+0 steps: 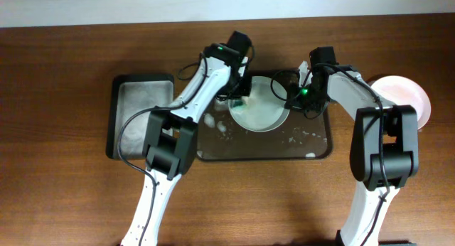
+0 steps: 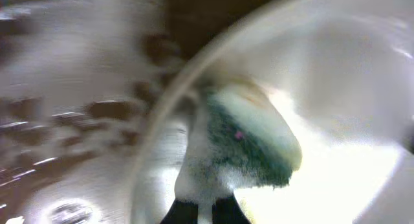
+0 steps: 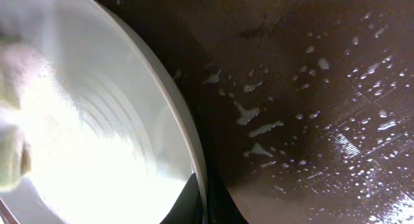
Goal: Clean dirty plates on tray and stack at the side
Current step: 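Bring the sponge in the left gripper onto the held plate and scrub, then keep scrubbing the plate face with the sponge while right gripper holds it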
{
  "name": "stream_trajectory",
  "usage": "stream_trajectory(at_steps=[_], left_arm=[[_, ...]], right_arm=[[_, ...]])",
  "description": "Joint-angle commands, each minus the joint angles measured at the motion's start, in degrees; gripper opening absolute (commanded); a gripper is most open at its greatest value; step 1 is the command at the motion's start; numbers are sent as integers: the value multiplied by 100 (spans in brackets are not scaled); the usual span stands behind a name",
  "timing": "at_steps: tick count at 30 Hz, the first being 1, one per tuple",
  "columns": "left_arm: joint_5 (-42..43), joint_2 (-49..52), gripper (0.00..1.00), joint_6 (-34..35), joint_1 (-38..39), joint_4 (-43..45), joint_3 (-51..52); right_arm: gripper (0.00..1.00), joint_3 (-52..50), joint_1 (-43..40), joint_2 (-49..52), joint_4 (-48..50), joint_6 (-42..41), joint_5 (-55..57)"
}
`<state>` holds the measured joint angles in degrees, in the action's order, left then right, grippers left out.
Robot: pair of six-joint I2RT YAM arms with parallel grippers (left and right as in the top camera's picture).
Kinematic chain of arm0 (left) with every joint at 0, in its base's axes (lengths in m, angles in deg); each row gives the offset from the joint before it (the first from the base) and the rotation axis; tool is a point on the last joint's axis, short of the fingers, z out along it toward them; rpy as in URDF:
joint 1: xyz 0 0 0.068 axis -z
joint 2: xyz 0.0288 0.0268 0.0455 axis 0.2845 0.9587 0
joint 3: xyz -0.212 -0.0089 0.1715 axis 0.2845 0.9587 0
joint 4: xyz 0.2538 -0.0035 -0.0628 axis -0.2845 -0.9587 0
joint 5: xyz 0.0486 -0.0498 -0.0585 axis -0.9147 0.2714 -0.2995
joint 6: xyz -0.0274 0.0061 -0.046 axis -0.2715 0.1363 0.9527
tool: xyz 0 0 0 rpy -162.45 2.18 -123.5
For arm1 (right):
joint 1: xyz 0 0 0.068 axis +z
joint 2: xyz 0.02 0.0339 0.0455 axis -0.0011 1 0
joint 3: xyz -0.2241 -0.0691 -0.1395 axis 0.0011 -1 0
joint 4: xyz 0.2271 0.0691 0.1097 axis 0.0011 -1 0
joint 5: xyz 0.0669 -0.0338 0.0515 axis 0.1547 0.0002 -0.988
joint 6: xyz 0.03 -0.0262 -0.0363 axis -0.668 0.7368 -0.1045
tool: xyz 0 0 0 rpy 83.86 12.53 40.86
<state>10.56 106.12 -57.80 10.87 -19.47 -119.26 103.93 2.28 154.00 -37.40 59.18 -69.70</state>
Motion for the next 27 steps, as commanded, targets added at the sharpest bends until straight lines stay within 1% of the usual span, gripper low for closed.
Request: stream_trajectory(at_steps=[1, 5, 8, 10, 11, 12, 16, 20, 24, 27], left_arm=[[2155, 155, 0, -944, 109, 83, 105], [2337, 155, 0, -966, 149, 188, 105], [2767, 155, 0, -966, 173, 264, 105], [2677, 155, 0, -962, 203, 348, 105], [2461, 155, 0, -855, 208, 382, 105], [1965, 155, 0, -562, 208, 382, 105], [341, 155, 0, 66, 208, 407, 105], [-743, 155, 0, 210, 212, 511, 105], [-2234, 155, 0, 503, 212, 485, 105], [-2824, 155, 0, 529, 212, 369, 105]], right_arm=[[4, -66, -11, 203, -57, 26, 221], [4, -66, -11, 203, -57, 26, 221], [4, -66, -11, 203, -55, 24, 223], [4, -66, -11, 203, -55, 24, 221], [4, -66, -11, 203, -55, 24, 223], [4, -66, -11, 203, -55, 26, 223], [4, -66, -11, 203, -57, 24, 221], [4, -66, -11, 203, -57, 26, 221], [4, -66, -11, 203, -57, 26, 223], [4, -66, -11, 203, -59, 24, 221]])
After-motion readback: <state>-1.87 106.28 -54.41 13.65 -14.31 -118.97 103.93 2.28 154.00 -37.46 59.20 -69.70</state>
